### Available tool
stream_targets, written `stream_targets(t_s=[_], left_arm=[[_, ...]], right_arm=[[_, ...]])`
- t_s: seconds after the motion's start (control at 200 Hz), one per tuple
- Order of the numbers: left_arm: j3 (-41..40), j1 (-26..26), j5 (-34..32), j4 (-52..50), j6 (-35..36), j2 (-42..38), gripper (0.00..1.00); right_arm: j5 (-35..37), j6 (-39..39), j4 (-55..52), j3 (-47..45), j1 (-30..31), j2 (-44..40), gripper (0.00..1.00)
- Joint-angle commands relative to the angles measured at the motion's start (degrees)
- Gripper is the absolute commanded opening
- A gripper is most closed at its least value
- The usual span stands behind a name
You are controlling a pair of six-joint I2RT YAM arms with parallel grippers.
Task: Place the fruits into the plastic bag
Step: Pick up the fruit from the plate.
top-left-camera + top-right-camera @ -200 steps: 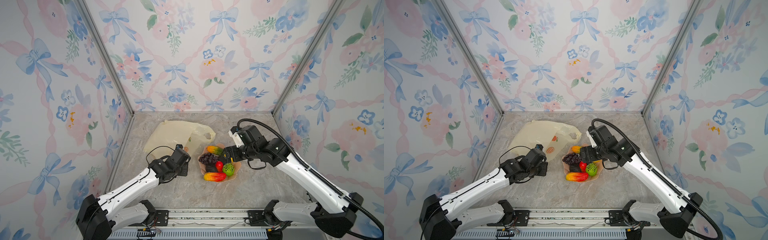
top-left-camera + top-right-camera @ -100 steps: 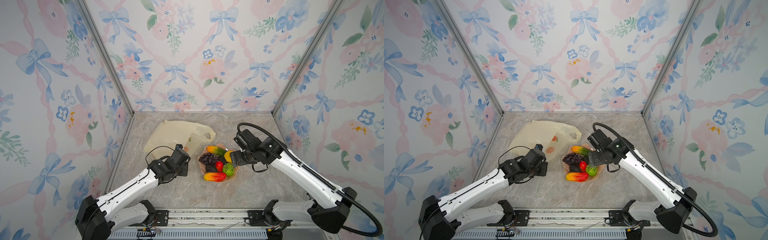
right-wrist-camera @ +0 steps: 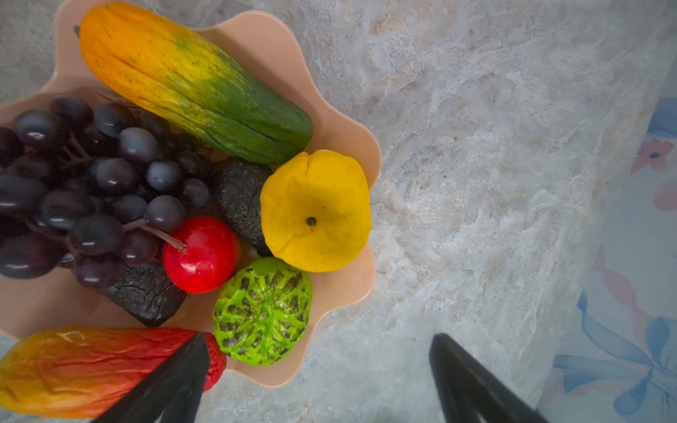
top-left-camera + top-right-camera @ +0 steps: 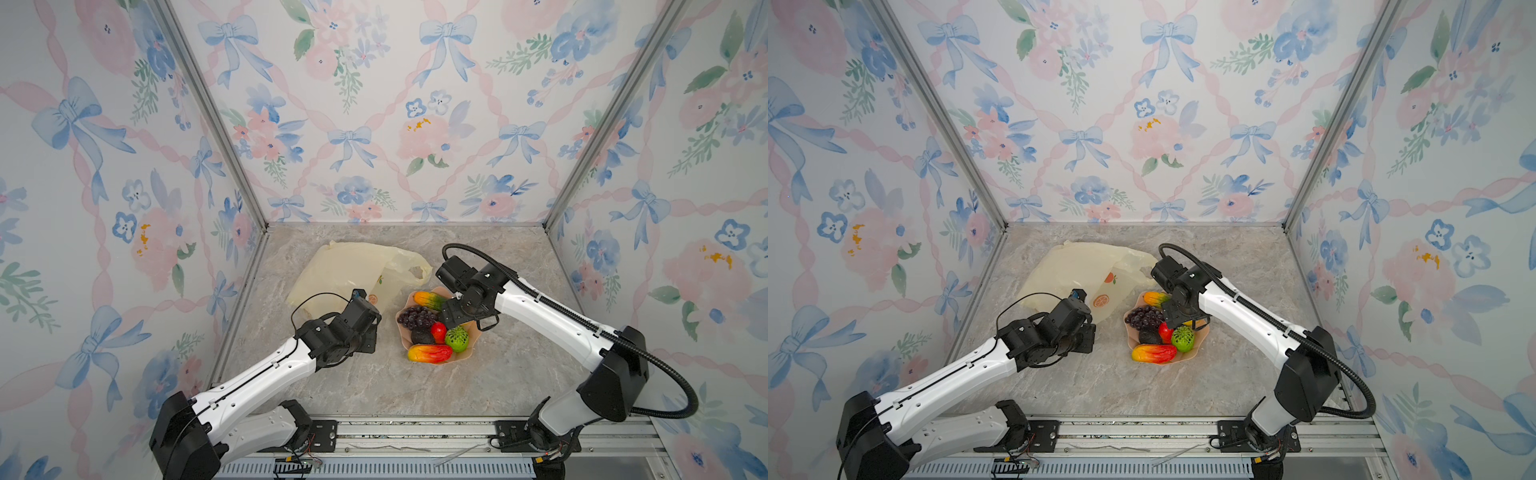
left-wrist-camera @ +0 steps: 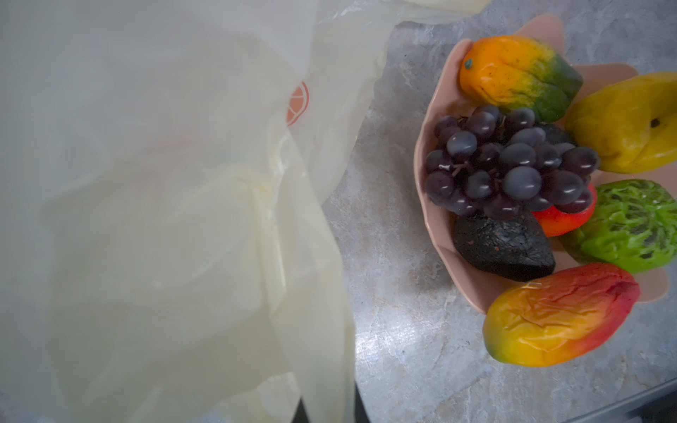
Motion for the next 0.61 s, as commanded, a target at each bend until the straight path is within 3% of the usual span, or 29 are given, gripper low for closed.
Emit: stream_targets(t_s=[0.0,0.6], left_arm=[[-0.44,-0.34,-0.38,0.05,-0.87,-0.18,0.0],[-1.49,-0.42,-0.01,0.04,-0.96,0.08,0.0]], right_arm=[[0.75,-1.65,1.54,1.66,-0.37,2.89,0.96],[6.06,-3.37,3.02,3.87,-0.41,14.07,0.97]])
